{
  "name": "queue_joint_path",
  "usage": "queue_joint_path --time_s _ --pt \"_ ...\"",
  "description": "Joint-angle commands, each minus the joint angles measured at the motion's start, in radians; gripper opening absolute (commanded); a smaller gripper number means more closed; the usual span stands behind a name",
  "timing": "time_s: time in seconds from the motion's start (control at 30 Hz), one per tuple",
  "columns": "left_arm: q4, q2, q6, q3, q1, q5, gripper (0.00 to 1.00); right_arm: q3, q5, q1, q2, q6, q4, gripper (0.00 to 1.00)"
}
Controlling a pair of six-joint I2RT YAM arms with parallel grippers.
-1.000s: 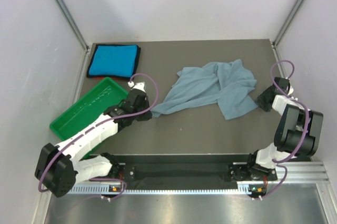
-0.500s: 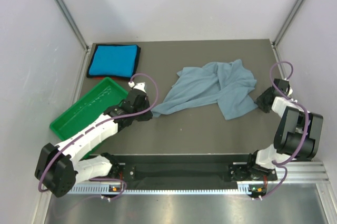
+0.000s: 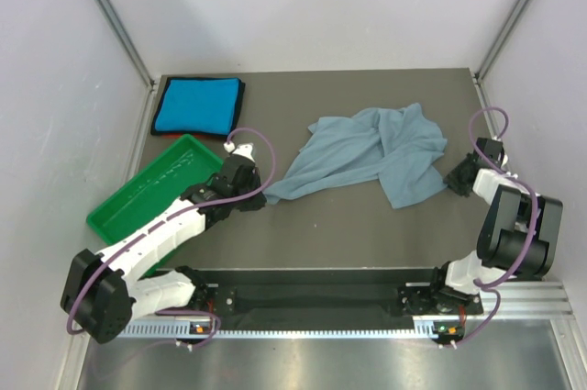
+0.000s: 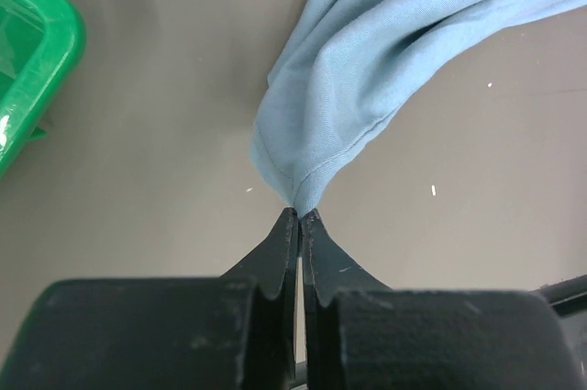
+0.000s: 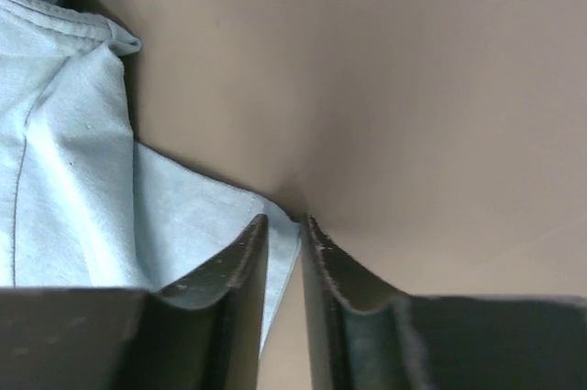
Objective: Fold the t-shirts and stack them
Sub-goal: Flatten the tshirt out
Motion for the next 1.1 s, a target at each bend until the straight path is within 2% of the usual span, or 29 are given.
queue_joint_path --time_s 0.0,0.2,0.33,0.5,0.63,0.8,0.93,1.07 --pt "0.048 -0.018 -0.006 0.026 0.003 0.019 0.0 -0.009 -0.006 0.005 0.05 -0.026 -0.099 0.2" --pt "0.051 -0.018 -0.002 0.032 0.003 0.018 0.0 0.003 -0.01 0.003 0.053 -0.044 -0.094 0.0" --pt "0.048 -0.004 0.001 0.063 0.003 -0.001 0.0 0.052 -0.02 0.005 -0.024 -0.038 -0.131 0.0" --pt "0.031 0.048 0.029 0.218 0.003 -0.051 0.0 0.205 -0.056 0.003 -0.168 0.029 -0.23 0.0" --pt "0.025 0.097 0.098 0.386 0.003 -0.148 0.0 0.394 -0.055 0.003 -0.298 0.061 -0.313 0.0" --pt "-0.098 0.145 0.167 0.644 0.003 -0.231 0.0 0.765 -0.05 -0.026 -0.368 0.095 -0.486 0.0" --pt "-0.135 0.073 0.194 0.732 0.001 -0.217 0.0 1.067 -0.046 -0.066 -0.424 0.072 -0.622 0.0" --pt "-0.149 -0.05 0.181 0.801 0.001 -0.165 0.0 1.267 0.057 -0.071 -0.493 0.014 -0.754 0.0"
